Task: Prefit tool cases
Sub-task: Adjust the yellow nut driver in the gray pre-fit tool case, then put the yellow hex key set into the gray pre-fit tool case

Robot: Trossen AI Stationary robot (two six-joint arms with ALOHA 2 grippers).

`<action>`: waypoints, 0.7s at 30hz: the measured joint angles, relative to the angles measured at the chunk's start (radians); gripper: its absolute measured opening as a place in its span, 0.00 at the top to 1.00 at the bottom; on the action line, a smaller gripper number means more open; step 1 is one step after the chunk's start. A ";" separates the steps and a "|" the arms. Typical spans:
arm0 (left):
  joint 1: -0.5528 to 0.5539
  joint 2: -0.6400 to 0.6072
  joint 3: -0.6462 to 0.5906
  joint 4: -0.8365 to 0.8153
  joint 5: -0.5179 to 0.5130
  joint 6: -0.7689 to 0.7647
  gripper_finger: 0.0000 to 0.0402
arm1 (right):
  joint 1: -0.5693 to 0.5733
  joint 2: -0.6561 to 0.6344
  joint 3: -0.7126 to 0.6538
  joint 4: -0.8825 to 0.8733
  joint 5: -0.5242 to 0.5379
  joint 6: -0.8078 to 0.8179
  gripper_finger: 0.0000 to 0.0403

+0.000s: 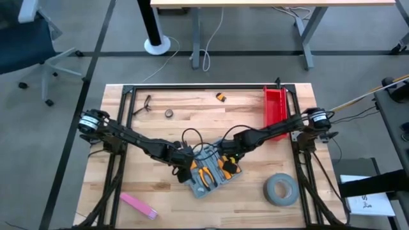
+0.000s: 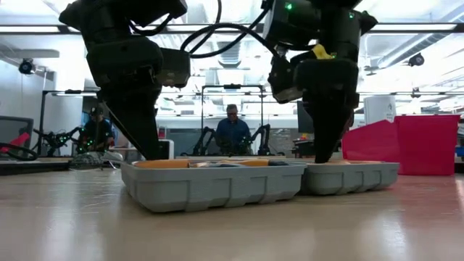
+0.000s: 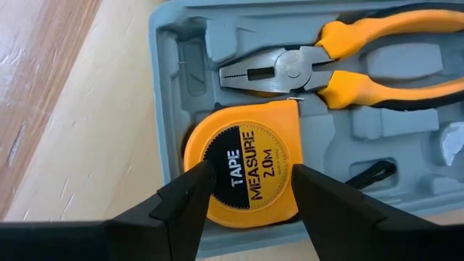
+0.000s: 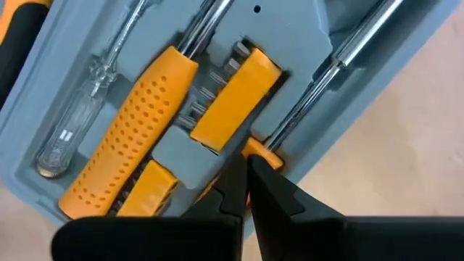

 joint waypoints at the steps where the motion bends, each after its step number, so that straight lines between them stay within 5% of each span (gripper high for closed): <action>1: 0.000 0.000 0.000 0.000 0.000 0.000 0.49 | 0.002 -0.014 0.007 -0.006 0.008 0.002 1.00; 21: 0.000 -0.004 0.003 -0.003 -0.005 0.045 0.49 | 0.003 -0.251 0.043 -0.020 0.219 0.006 1.00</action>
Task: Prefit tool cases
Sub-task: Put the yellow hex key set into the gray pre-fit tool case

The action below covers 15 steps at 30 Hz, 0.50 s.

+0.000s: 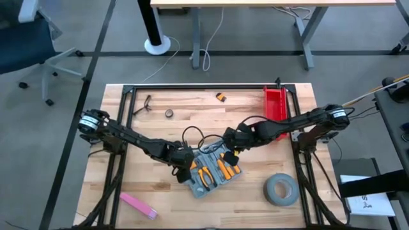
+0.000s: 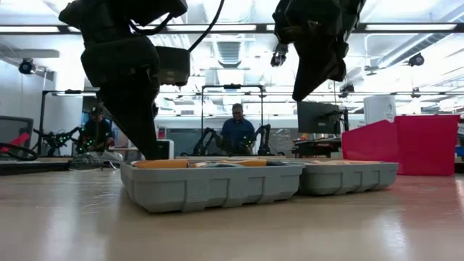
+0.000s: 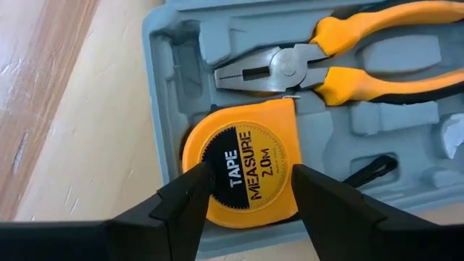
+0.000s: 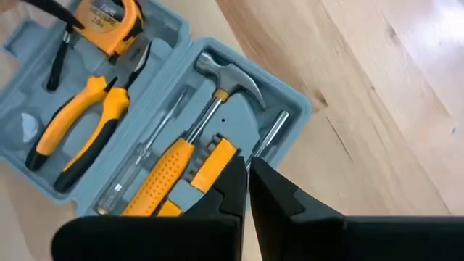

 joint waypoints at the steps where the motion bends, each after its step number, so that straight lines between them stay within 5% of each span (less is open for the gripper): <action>1: 0.000 -0.001 0.004 -0.001 0.000 0.005 0.49 | 0.000 -0.002 0.000 0.001 0.002 -0.002 1.00; 15: 0.000 -0.070 0.016 0.010 -0.083 0.039 0.49 | 0.007 -0.007 -0.001 0.004 0.095 -0.055 0.95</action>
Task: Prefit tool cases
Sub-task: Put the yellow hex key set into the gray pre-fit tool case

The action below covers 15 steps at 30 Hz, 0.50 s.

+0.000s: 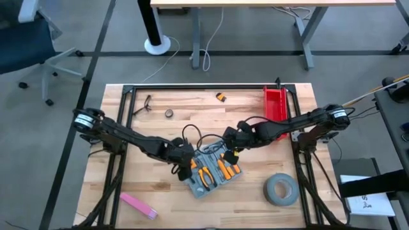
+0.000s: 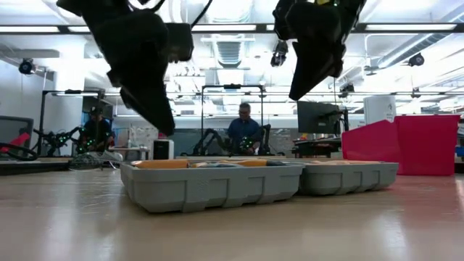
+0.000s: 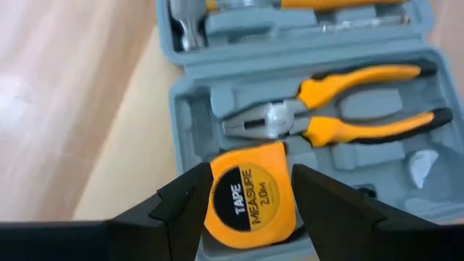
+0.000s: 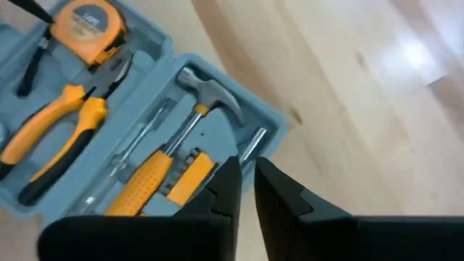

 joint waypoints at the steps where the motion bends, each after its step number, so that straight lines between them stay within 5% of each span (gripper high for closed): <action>1: 0.001 -0.007 0.000 0.002 -0.014 0.002 0.49 | -0.003 0.000 -0.001 0.001 0.012 -0.013 0.93; 15: 0.035 -0.076 0.001 -0.012 -0.061 0.000 0.49 | -0.181 0.000 -0.050 0.119 0.051 -0.229 0.54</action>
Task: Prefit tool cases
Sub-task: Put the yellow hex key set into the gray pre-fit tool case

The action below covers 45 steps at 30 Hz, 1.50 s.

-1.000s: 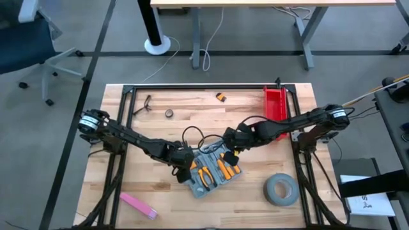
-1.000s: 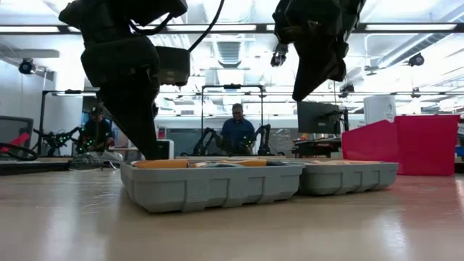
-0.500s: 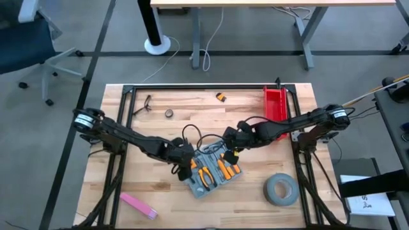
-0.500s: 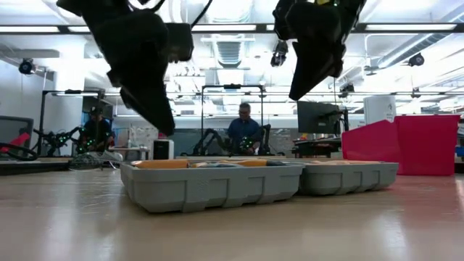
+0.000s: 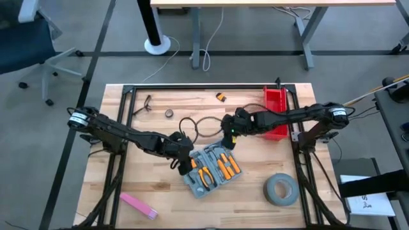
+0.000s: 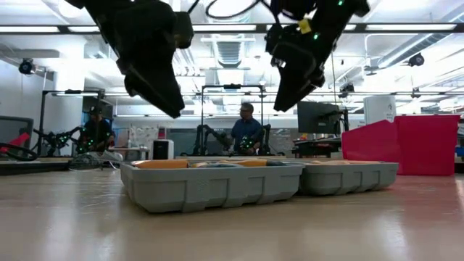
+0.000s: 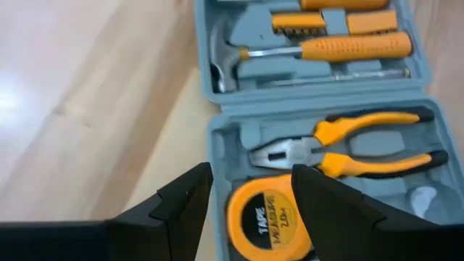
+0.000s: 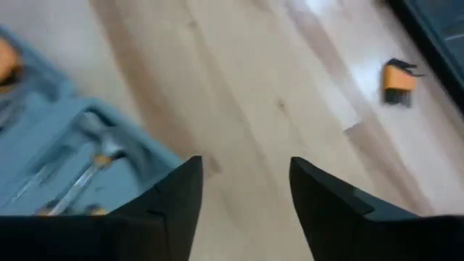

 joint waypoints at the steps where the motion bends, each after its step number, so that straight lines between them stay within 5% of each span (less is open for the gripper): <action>1: 0.000 -0.007 0.000 -0.001 -0.014 0.001 0.49 | -0.021 0.000 -0.004 0.007 -0.007 -0.016 0.53; 10: 0.021 -0.068 -0.005 0.023 -0.177 0.111 0.49 | -0.237 0.000 -0.057 0.144 -0.101 -0.161 0.44; 21: 0.262 -0.076 -0.005 0.071 -0.103 0.254 0.49 | -0.481 0.069 -0.030 0.248 -0.183 -0.233 0.46; 25: 0.346 -0.076 -0.005 0.092 -0.009 0.258 0.49 | -0.517 0.094 -0.006 0.242 -0.183 -0.239 0.45; 34: 0.387 -0.076 -0.005 0.243 -0.005 0.255 0.49 | -0.552 0.100 0.053 0.198 -0.218 -0.282 0.43; 45: 0.402 -0.076 -0.051 0.466 -0.147 0.298 0.49 | -0.605 0.268 0.222 0.052 -0.288 -0.289 0.46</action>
